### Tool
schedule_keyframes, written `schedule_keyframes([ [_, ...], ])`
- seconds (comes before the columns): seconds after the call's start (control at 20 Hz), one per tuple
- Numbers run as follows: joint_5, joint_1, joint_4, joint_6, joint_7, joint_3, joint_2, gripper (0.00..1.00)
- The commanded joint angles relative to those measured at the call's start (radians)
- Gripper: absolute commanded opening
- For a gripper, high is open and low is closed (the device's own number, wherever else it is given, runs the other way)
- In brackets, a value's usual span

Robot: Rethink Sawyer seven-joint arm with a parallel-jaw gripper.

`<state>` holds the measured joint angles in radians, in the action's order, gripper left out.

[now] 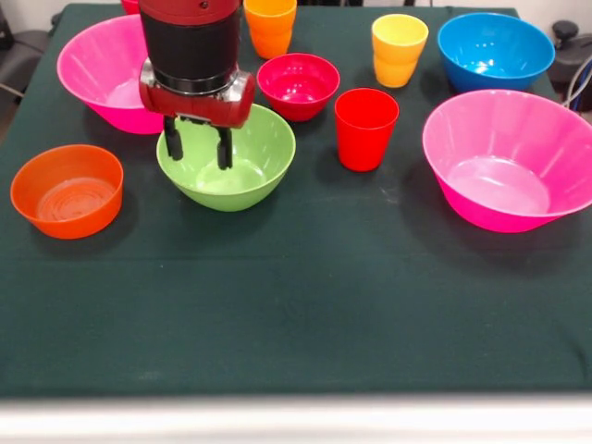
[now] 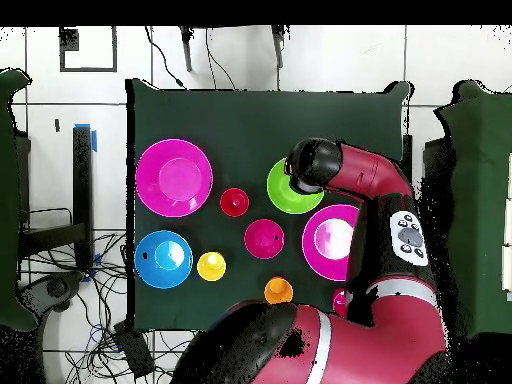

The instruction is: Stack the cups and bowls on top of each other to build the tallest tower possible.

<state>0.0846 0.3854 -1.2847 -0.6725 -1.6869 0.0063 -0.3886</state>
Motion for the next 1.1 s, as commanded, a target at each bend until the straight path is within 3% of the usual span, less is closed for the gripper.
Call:
schedule_keyframes([
  [0.05, -0.042, -0.036, -0.133, 0.07, -0.23, 0.015, -0.045, 1.0],
  [0.6, -0.075, -0.042, -0.352, 0.145, -0.271, 0.044, -0.194, 1.0],
  [0.95, -0.072, -0.032, -0.414, 0.23, -0.253, 0.087, -0.188, 1.0],
  [1.1, -0.07, -0.035, -0.394, 0.257, -0.253, 0.091, -0.158, 1.0],
])
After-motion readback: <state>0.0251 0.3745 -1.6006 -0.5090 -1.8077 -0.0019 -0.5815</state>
